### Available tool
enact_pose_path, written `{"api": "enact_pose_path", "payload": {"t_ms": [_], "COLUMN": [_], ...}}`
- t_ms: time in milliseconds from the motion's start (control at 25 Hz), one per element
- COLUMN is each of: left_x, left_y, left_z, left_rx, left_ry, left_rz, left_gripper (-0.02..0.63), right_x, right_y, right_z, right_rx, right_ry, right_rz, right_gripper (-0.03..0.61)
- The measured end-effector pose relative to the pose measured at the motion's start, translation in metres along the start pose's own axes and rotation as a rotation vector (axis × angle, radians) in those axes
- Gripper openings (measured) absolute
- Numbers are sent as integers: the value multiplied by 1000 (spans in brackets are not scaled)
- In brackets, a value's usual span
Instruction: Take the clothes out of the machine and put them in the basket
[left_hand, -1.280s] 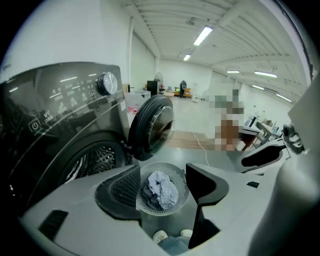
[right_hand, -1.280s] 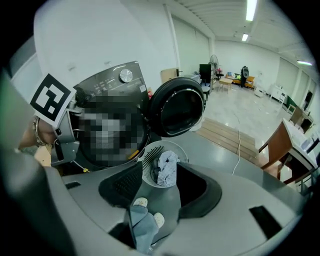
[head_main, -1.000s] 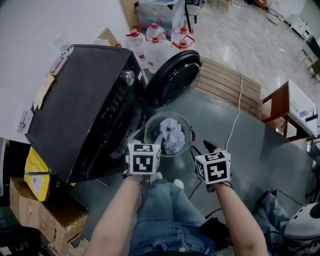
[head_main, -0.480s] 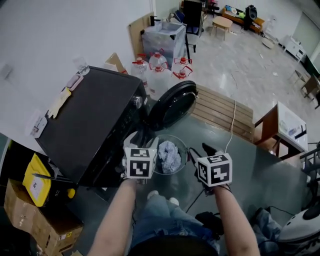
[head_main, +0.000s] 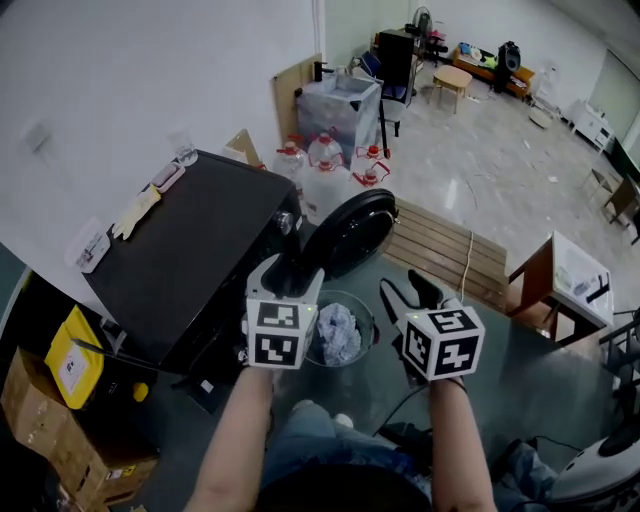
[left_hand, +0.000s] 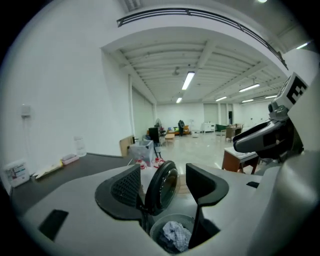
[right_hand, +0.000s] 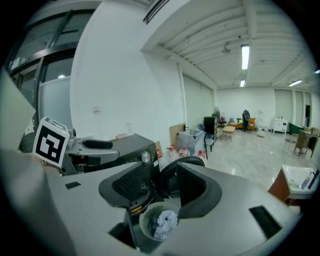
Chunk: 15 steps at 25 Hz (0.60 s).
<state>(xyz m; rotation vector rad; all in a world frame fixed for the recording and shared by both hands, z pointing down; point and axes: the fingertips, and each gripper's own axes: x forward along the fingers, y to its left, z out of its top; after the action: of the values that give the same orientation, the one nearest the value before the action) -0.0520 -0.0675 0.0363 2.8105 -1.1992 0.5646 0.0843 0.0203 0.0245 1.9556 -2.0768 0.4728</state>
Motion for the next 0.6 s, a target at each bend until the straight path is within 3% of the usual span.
{"api": "enact_pose_path", "payload": {"t_ms": [280, 440, 600], "left_x": [-41, -60, -77], "left_y": [17, 27, 40], "left_z": [70, 96, 115], "left_rx": [3, 62, 134], "left_ry": [-262, -344, -365], "left_rz": [4, 1, -18], "left_gripper": [281, 276, 259], "right_x": [-28, -37, -50], "right_y": [12, 25, 43], "right_z": [63, 85, 113], "right_rx": [-113, -162, -223], "right_ry": [-232, -308, -350], "right_rz": [-26, -54, -107], "right_gripper": [210, 199, 167]}}
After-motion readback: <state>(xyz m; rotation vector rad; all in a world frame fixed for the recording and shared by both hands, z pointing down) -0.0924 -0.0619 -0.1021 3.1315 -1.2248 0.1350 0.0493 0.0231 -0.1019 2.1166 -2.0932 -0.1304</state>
